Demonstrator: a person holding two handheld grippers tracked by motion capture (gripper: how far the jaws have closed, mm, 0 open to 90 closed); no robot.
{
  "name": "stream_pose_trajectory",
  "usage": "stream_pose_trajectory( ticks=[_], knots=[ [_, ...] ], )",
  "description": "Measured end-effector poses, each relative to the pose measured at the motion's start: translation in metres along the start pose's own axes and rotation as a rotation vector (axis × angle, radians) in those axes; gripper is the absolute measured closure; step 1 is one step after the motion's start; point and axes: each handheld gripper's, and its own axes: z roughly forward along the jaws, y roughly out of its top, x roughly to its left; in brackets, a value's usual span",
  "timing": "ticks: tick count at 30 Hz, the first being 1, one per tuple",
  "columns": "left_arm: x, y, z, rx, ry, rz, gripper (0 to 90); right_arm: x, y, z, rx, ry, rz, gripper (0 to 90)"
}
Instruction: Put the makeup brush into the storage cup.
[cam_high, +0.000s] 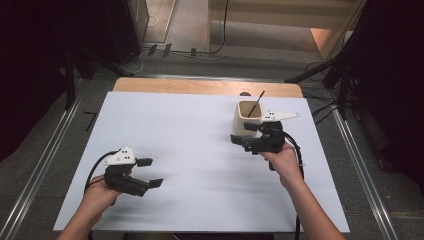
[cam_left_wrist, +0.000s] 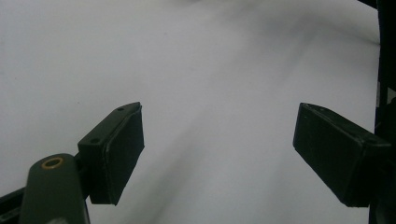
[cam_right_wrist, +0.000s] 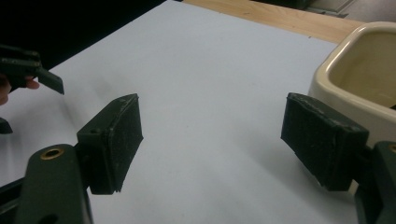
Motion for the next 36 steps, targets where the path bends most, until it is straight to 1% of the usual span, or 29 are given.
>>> stream_pose_trajectory(
  ticks=[6,8,10,15,24,29,32,35,36],
  knots=[
    [0.0,0.0,0.0,-0.001,-0.001,-0.001,16.7,0.006,-0.008,0.003,0.027,0.007,-0.026,21.1],
    [0.0,0.0,0.001,-0.001,-0.001,-0.001,16.7,0.008,-0.009,0.003,0.039,0.014,-0.024,21.1],
    [0.0,0.0,0.001,0.0,-0.001,0.0,16.7,0.01,-0.012,0.004,0.048,0.027,-0.031,21.1],
    [0.0,0.0,0.0,0.003,0.0,-0.001,16.7,0.016,-0.017,0.004,0.07,0.036,-0.05,21.1],
    [-0.001,0.0,0.001,0.005,-0.004,0.007,16.6,0.019,-0.028,-0.002,0.086,0.028,-0.066,21.1],
    [0.0,0.0,0.001,0.006,-0.003,0.007,16.7,0.019,-0.034,-0.006,0.103,0.024,-0.074,21.1],
    [0.0,0.0,0.002,0.004,-0.004,0.007,16.7,0.02,-0.037,-0.009,0.115,0.019,-0.089,21.2],
    [-0.001,0.0,0.001,0.005,-0.002,0.003,16.6,0.021,-0.041,-0.012,0.127,0.025,-0.096,21.2],
    [-0.001,0.0,0.001,0.008,-0.001,0.004,16.7,0.022,-0.042,-0.013,0.131,0.024,-0.091,21.2]
  ],
)
